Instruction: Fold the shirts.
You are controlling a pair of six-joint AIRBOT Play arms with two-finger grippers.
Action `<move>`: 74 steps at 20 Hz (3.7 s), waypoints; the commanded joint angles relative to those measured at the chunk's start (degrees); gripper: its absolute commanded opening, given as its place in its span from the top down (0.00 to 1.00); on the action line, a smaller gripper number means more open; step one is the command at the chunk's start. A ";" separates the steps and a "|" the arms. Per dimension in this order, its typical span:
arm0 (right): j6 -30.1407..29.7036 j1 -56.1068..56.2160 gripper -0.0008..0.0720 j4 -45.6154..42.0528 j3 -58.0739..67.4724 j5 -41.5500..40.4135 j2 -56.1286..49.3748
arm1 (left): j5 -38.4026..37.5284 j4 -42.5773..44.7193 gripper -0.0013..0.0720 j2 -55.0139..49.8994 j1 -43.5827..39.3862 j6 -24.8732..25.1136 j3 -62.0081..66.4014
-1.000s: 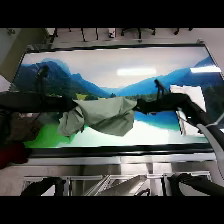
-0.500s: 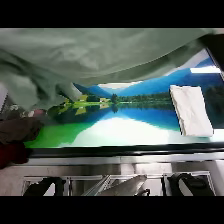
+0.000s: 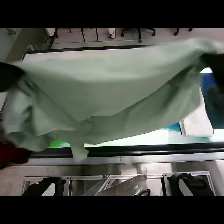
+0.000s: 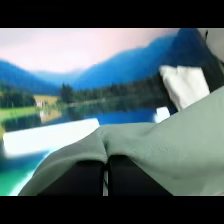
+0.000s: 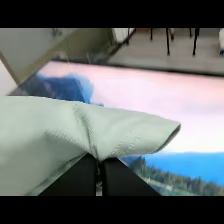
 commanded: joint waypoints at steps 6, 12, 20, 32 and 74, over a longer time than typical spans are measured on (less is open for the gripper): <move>-0.20 2.73 0.95 1.03 -35.65 19.61 -27.91 | -11.63 -1.20 0.96 -35.36 -3.30 12.09 -25.51; -5.01 2.75 0.95 7.50 -25.40 21.66 -44.19 | -4.44 -1.22 0.96 -55.76 0.09 11.82 -1.68; -5.18 -2.16 0.31 3.13 -10.05 10.99 -43.74 | 5.99 -0.68 0.02 -53.46 4.72 5.62 15.80; -13.09 -8.79 0.31 -8.02 -22.75 -3.93 -43.17 | 3.91 16.06 0.02 -24.15 21.14 10.86 -39.93; -12.46 -6.21 0.95 9.62 27.58 13.60 2.54 | -31.93 11.21 0.96 15.52 8.90 8.81 33.57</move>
